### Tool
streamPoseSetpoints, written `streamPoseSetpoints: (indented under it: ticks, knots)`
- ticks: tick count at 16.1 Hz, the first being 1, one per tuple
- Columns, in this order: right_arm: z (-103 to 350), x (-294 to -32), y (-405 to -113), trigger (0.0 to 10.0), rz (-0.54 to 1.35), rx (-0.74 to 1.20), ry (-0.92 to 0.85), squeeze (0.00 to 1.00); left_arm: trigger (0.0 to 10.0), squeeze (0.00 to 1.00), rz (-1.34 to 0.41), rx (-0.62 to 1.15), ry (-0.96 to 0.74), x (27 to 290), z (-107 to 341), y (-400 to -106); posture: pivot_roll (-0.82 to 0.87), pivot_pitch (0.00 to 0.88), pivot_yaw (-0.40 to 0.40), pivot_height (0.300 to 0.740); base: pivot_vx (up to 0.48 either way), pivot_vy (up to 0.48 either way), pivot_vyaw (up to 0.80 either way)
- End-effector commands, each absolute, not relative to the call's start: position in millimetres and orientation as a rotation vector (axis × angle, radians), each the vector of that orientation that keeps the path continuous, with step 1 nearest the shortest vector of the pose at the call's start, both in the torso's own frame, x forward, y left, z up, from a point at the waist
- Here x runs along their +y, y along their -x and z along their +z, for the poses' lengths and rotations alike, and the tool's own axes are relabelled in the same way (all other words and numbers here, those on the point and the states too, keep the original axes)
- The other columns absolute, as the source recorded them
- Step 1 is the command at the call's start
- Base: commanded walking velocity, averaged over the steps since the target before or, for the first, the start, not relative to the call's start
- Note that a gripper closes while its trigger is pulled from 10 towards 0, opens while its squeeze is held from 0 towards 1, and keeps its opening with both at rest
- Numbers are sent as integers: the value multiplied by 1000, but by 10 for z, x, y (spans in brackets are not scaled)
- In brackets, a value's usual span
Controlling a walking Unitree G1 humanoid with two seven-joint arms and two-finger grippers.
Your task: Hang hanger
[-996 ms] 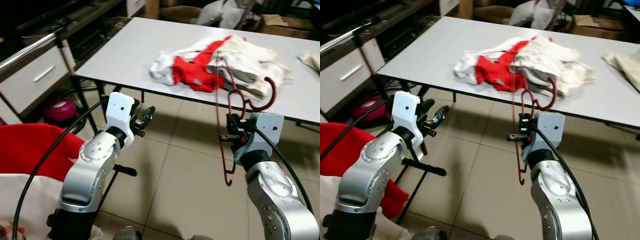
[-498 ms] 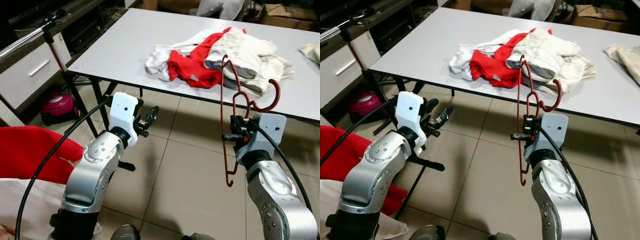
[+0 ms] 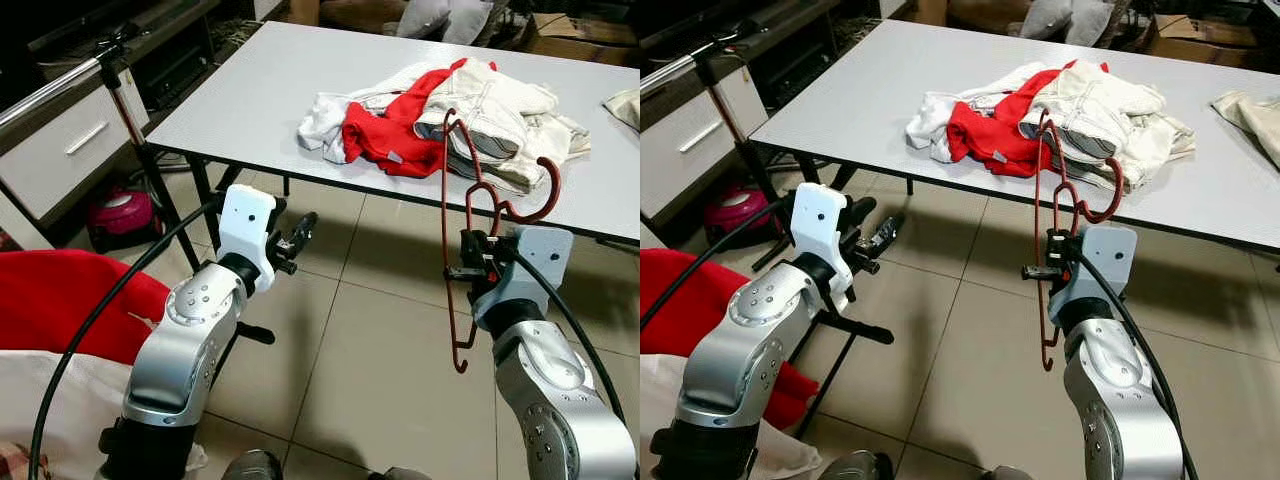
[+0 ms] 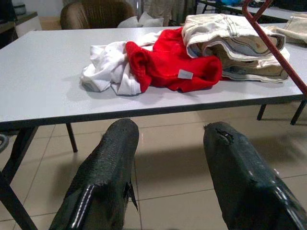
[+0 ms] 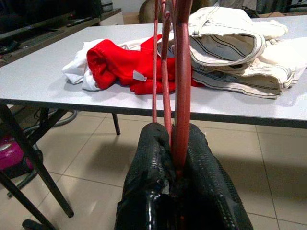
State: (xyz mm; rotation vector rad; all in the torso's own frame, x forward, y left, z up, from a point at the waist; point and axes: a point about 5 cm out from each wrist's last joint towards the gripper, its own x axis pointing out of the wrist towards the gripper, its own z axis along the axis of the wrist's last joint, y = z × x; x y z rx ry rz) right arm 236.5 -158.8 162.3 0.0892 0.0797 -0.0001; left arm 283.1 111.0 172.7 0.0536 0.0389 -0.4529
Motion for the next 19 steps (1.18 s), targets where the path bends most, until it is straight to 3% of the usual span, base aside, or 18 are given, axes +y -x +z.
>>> streamPoseSetpoints:
  ticks: [1, 19]
  knots:
    - [1633, -1588, -2372, 10000, -3, 74, -81, 0, 10000, 0, -462, 29, -60, 1091, 1744, -2832, -22, 60, 7, 740, 0, 0, 0]
    - [1618, -1563, -2386, 10000, 1, 86, -67, 0, 10000, 0, -482, 10, -72, 1065, 1795, -2842, -17, 74, 9, 740, 0, 0, 0]
